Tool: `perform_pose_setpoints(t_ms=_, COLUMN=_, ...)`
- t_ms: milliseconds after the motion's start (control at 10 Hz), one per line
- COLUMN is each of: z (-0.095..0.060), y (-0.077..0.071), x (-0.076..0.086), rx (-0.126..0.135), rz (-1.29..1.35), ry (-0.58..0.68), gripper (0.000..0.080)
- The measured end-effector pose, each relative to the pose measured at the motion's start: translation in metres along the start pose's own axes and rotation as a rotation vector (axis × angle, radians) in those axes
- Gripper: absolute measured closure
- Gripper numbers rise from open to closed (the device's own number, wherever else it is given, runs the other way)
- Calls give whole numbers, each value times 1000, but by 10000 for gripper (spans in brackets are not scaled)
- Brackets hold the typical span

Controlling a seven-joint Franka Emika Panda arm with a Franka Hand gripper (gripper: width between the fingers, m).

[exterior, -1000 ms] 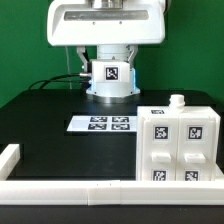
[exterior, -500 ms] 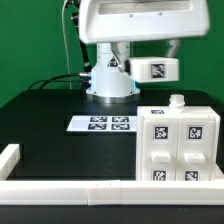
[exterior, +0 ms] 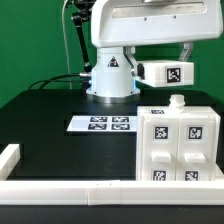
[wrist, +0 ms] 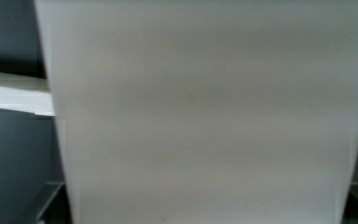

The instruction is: Assemble cabinet

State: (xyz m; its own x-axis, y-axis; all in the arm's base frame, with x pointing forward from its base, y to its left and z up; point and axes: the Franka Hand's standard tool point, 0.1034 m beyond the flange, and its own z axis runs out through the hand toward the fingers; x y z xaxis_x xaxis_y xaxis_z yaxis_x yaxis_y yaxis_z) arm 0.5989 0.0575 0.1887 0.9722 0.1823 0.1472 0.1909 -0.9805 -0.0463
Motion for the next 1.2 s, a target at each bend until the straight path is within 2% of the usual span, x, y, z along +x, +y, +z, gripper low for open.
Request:
perform_pose_setpoints(t_ms=300, z=11, y=-16, x=8, rx=12, rz=-22, ry=-12, gripper=242)
perform_pose_setpoints(t_ms=700, z=22, y=-23, x=10, rx=18, rz=-30, ry=-26, gripper=242)
perform_pose_setpoints(t_ms=1200, z=30, y=-21, x=10, rx=19, rz=-30, ry=-32, gripper=242)
